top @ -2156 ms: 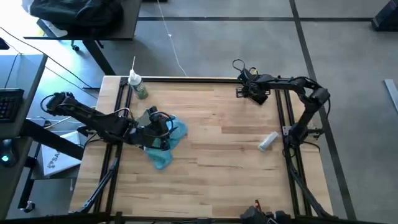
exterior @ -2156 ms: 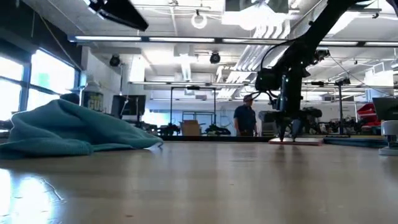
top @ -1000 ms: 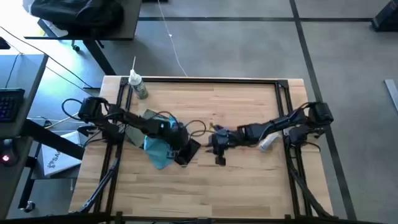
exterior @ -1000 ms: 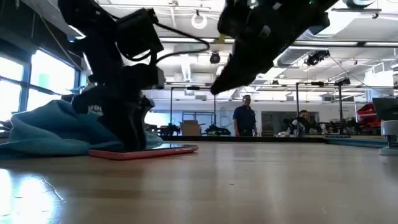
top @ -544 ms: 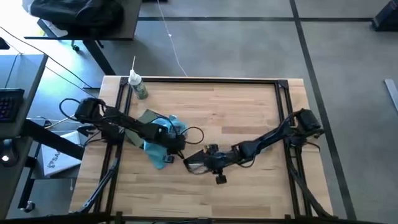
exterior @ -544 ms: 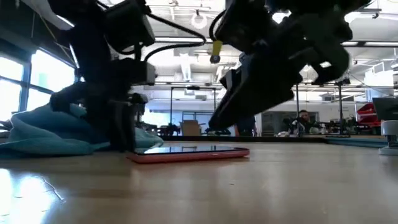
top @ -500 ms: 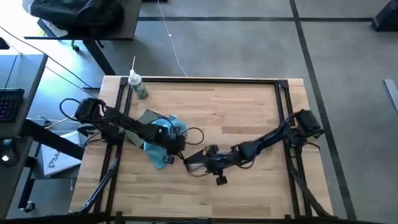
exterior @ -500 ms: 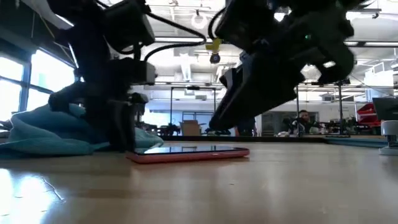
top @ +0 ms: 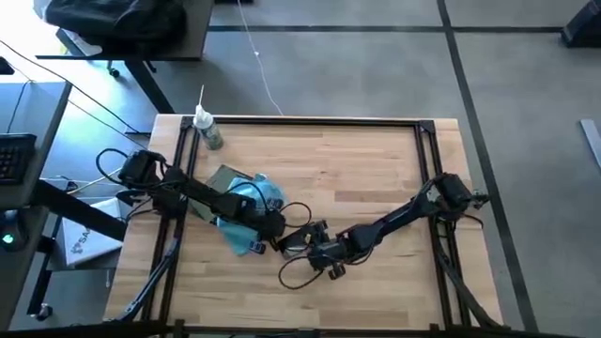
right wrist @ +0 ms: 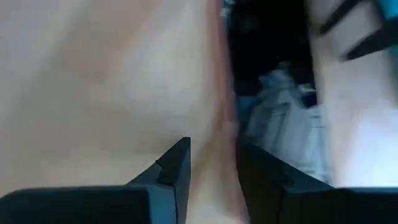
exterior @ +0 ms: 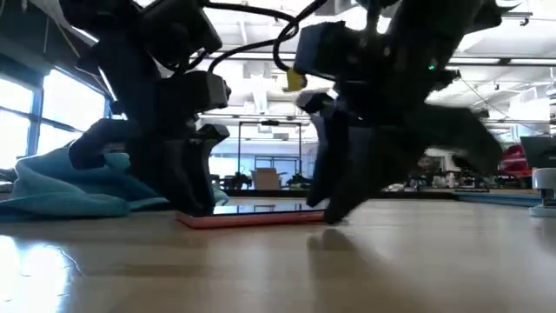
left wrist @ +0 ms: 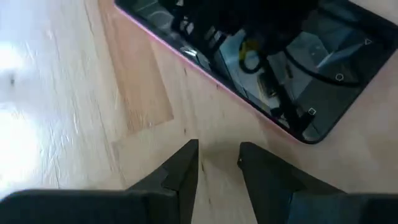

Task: Apply microfiber cloth
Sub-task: Spray the cellphone with the spray bottle cleaner

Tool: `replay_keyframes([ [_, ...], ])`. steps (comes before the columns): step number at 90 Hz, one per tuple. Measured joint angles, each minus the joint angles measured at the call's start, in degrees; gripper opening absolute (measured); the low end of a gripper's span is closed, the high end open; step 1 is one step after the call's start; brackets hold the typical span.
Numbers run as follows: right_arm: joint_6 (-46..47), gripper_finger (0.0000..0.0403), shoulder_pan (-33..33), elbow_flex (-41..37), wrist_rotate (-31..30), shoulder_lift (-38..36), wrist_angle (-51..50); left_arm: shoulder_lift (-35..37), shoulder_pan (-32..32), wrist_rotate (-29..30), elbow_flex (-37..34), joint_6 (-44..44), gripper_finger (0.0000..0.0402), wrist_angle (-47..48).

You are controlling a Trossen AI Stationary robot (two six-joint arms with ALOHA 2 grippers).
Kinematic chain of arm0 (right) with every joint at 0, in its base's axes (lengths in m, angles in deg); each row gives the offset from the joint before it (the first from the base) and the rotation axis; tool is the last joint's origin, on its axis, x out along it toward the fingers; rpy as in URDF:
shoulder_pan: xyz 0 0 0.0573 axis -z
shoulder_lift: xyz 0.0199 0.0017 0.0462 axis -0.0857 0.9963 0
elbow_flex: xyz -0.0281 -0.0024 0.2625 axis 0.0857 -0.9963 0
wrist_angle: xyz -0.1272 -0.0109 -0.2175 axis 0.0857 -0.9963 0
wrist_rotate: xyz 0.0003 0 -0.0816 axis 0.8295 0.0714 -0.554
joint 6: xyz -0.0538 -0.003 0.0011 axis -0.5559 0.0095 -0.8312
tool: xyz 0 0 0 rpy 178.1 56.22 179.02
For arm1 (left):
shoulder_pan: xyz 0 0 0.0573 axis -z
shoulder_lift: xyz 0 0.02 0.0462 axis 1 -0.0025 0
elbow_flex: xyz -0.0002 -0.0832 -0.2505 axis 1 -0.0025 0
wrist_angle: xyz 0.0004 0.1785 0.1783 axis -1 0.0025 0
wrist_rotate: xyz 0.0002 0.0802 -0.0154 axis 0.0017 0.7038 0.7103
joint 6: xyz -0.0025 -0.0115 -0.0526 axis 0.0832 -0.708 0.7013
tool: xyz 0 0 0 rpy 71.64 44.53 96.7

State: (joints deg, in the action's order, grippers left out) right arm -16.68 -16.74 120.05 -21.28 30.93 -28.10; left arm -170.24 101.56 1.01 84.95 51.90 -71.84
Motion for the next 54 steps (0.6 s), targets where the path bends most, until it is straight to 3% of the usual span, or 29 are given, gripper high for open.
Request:
replay_keyframes([
  [26,-2.8,0.0103,4.1,0.0,0.2,0.0,0.0,-0.1,0.0,0.0,0.0,-5.1,0.0103,-1.0],
  [54,-5.7,0.0103,4.0,0.0,0.9,0.0,-0.7,-0.2,0.0,0.4,0.0,-4.7,0.0103,-1.1],
])
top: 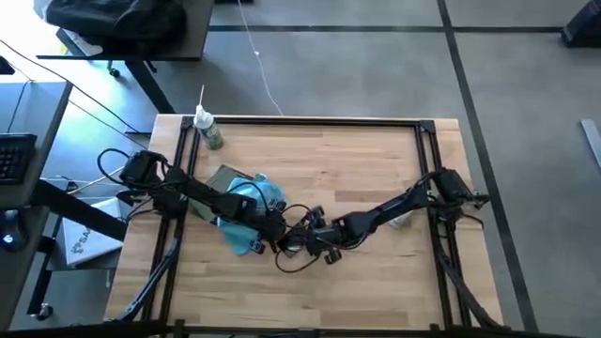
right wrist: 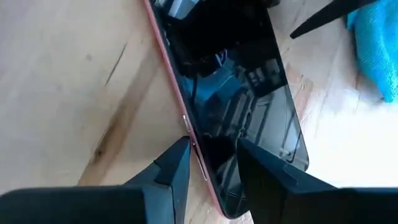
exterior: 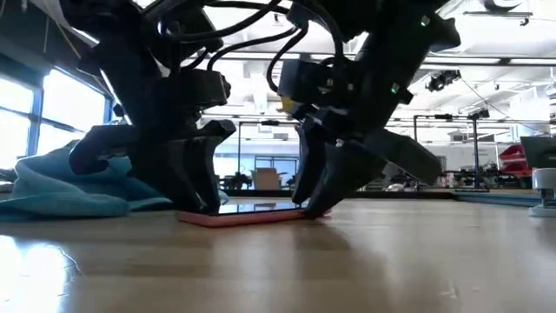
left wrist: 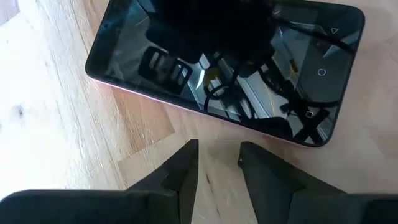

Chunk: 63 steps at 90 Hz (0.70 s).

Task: Apply microfiber cloth
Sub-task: Spray the cellphone with the spray bottle cleaner

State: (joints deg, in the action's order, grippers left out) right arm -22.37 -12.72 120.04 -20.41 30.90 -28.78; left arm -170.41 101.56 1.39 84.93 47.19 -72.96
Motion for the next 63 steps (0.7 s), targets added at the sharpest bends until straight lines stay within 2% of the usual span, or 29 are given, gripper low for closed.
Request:
replay_keyframes([
  [18,-5.1,0.0103,0.1,0.0,2.4,1.0,3.8,-0.1,0.0,0.2,-0.1,1.3,0.0104,-0.5],
  [34,-7.3,0.0104,1.1,0.0,0.3,1.1,5.1,-0.7,-0.1,0.3,-0.1,1.1,0.0104,-1.8],
  [51,-19.3,0.0104,2.4,-0.1,-4.3,1.2,5.2,-1.9,-0.1,0.5,-0.1,-3.2,0.0104,-4.0],
  [63,-21.7,0.0104,2.9,-0.2,-6.2,1.2,5.5,-2.1,-0.1,0.6,-0.2,-3.6,0.0104,-4.9],
])
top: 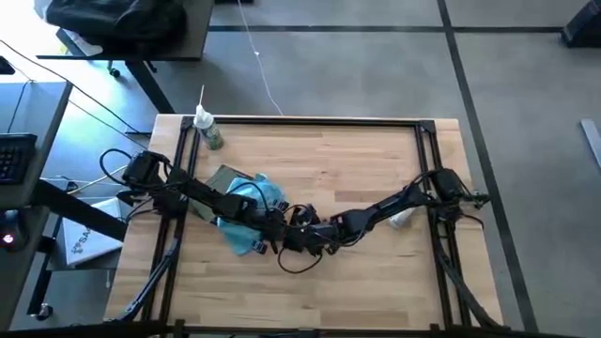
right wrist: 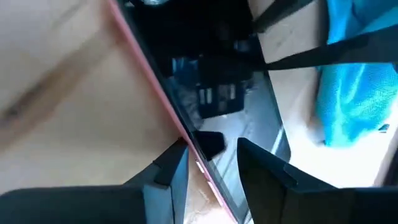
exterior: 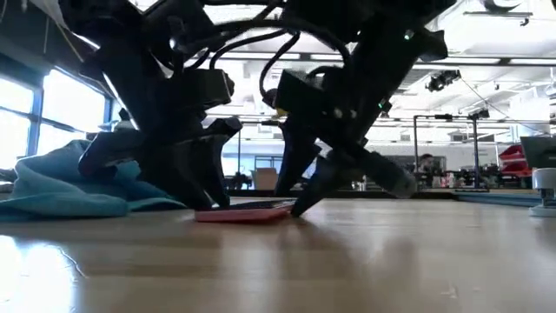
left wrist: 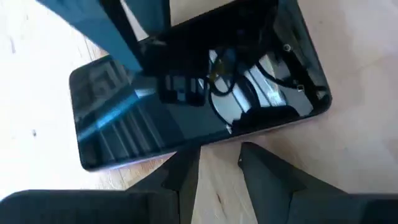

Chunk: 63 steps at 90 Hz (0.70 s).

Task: Apply microfiber cloth
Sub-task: Spray the cellphone with the spray bottle cleaner

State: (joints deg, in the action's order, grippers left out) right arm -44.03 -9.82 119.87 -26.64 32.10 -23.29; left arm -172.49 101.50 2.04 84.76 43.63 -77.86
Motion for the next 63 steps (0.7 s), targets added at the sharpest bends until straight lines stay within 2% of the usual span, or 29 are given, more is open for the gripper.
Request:
replay_keyframes([
  [10,0.0,0.0104,0.1,0.0,-0.2,0.0,0.0,0.0,0.0,0.0,0.0,-0.5,0.0104,-0.8],
  [28,-1.3,0.0104,-1.0,-0.1,3.0,0.0,1.3,-0.1,-0.5,0.4,0.0,0.3,0.0104,-1.8],
  [46,-1.4,0.0102,-1.5,-0.1,2.3,0.0,8.9,-0.3,-0.7,0.4,0.0,1.9,0.0104,-3.7],
  [63,-1.3,0.0072,-1.5,-0.1,2.4,0.0,11.1,-0.4,-0.8,0.2,0.0,3.3,0.0103,-5.7],
])
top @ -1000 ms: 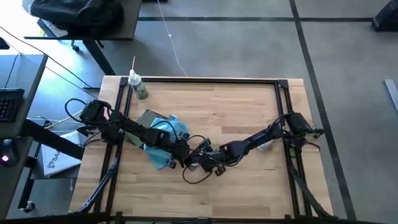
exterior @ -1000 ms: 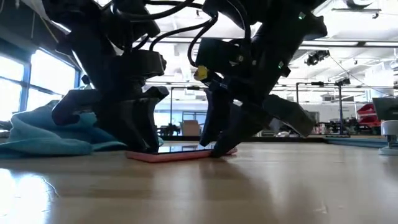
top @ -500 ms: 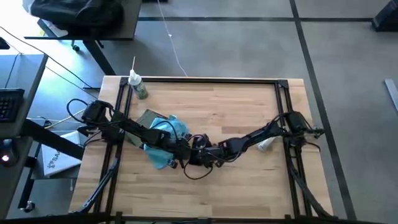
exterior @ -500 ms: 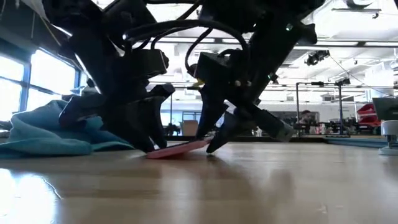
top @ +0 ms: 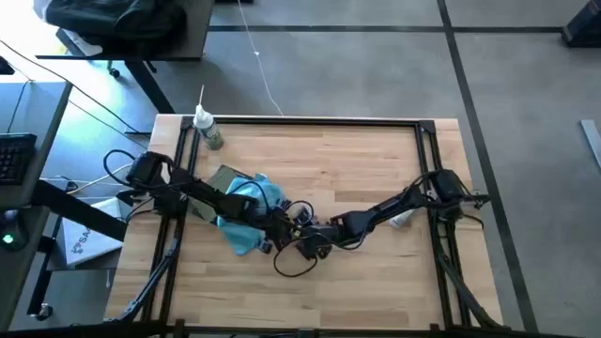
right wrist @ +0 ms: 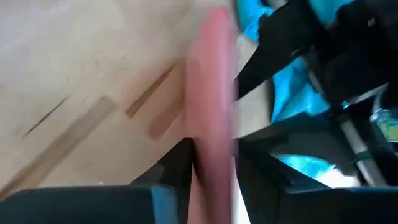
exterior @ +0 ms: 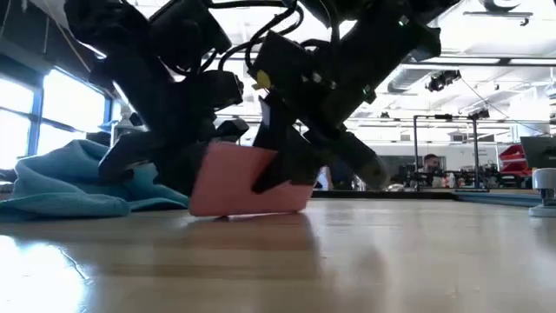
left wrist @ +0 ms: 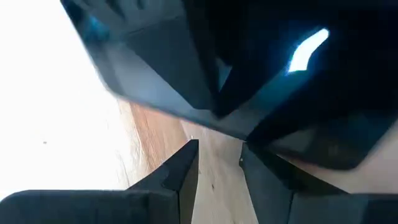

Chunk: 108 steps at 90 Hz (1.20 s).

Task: Apply microfiber cloth
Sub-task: Spray the cellphone with the spray bottle cleaner

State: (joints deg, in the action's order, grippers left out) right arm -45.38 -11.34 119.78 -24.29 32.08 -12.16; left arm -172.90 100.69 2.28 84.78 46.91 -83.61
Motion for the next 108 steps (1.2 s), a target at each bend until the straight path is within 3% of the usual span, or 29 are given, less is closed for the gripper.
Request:
replay_keyframes([
  [17,3.3,0.0009,-0.9,0.4,0.1,0.0,-1.5,0.6,0.0,-0.3,0.0,3.5,0.0103,-0.7],
  [40,9.0,0.0003,-1.1,7.4,-5.7,-4.2,-17.6,9.8,-0.4,2.0,0.0,6.3,0.0103,9.5],
  [50,12.8,0.0002,-0.3,8.9,-5.3,-9.4,-22.4,16.9,-0.8,1.8,-2.4,8.0,0.0103,8.1],
  [59,17.0,0.0002,0.8,8.4,-5.3,-15.0,-24.0,23.5,-0.8,1.8,-8.0,9.2,0.0103,-0.7],
  [71,25.2,0.0001,3.0,6.3,-1.1,-21.9,-22.5,29.2,-1.1,0.6,-18.4,11.7,0.0103,-21.5],
  [88,34.0,0.0001,6.6,-4.8,6.4,-27.7,-7.7,29.9,-2.6,0.6,-28.7,14.0,0.0103,-48.1],
  [98,40.3,0.0,9.3,-13.2,7.8,-29.6,3.0,30.1,-3.1,0.4,-31.0,14.3,0.0103,-56.8],
  [108,43.9,0.0,12.0,-19.6,8.0,-29.9,12.2,32.6,-3.2,4.3,-31.0,16.1,0.0103,-58.0],
])
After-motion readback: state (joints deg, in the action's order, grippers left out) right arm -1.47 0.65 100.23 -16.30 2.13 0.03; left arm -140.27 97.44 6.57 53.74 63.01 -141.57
